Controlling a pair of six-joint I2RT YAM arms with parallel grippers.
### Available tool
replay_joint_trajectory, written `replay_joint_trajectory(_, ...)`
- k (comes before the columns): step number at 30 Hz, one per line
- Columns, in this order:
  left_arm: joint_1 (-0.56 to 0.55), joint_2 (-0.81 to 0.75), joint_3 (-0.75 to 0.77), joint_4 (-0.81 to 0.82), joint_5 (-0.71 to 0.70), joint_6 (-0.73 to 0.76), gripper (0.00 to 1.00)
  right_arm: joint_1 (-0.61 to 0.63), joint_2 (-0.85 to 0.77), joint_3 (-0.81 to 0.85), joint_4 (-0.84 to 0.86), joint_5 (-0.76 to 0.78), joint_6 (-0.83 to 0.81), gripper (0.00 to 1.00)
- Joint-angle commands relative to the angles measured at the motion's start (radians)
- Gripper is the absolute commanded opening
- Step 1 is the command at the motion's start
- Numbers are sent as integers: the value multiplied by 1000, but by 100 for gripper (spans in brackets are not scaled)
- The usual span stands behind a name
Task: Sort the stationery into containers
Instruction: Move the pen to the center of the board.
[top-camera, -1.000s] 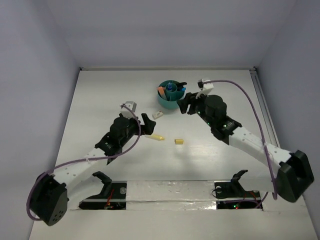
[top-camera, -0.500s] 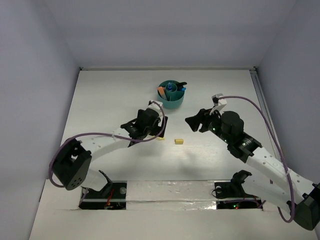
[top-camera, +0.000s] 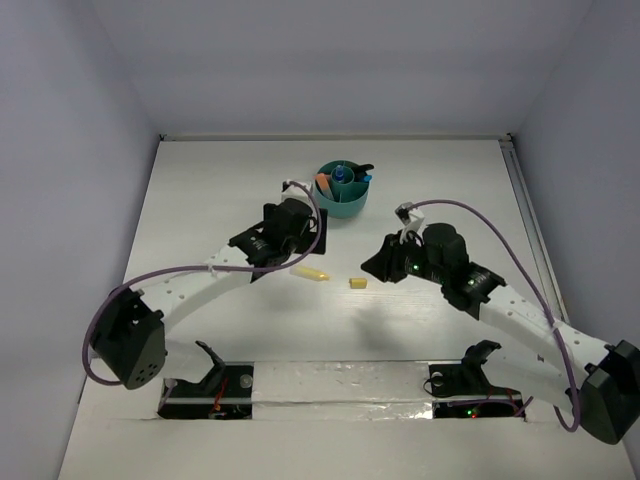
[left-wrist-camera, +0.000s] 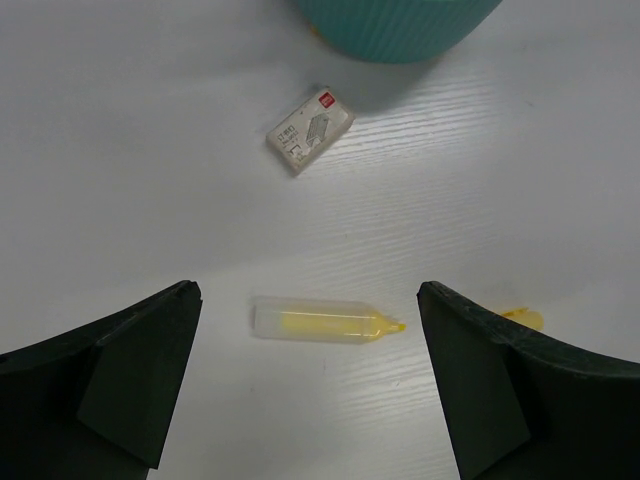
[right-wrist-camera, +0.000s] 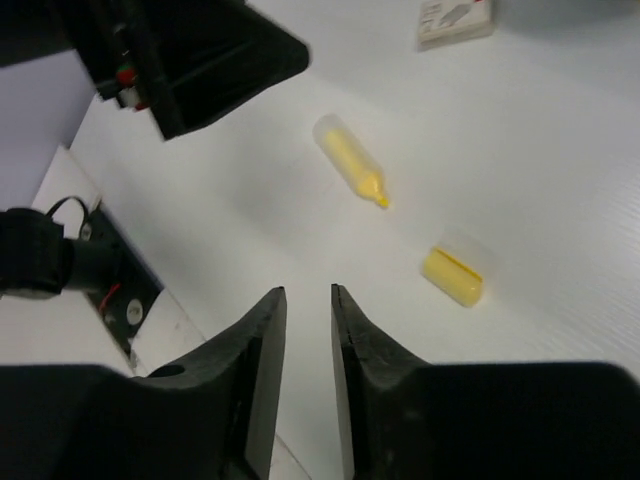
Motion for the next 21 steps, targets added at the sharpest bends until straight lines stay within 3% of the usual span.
replay_joint_trajectory(1, 42, 36, 32, -27, 9, -25, 88, -5, 71, -37, 116, -169, 47, 28)
replay_joint_trajectory(6, 113, 16, 2, 79, 143, -46, 88, 53, 269, -5, 154, -190, 70, 25)
replay_joint_trajectory(21, 164, 25, -113, 266, 162, -94, 88, 150, 699, 265, 112, -57, 74, 27)
